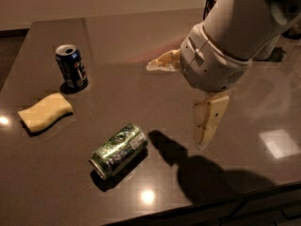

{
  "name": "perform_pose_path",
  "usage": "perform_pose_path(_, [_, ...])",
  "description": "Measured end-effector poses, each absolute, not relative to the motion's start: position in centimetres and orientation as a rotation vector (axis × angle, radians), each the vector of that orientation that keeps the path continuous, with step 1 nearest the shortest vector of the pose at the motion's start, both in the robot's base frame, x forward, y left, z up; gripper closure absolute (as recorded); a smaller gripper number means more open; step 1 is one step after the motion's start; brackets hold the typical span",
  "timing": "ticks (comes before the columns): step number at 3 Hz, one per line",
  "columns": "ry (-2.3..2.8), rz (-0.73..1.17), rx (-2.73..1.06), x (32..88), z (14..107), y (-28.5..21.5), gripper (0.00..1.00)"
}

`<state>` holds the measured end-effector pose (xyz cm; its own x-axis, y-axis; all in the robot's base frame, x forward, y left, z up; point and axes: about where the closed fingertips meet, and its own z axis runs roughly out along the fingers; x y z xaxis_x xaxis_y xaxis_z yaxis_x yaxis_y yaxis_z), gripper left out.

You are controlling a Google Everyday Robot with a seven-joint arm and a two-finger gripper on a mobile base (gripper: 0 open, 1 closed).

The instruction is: Place green can upright

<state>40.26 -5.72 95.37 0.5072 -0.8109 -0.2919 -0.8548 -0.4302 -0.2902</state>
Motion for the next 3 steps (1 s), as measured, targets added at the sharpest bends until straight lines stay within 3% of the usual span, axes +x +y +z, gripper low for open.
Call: perform_pose_path(3, [1.228, 0.167, -2.621, 38.1, 90.1, 3.2, 0.00])
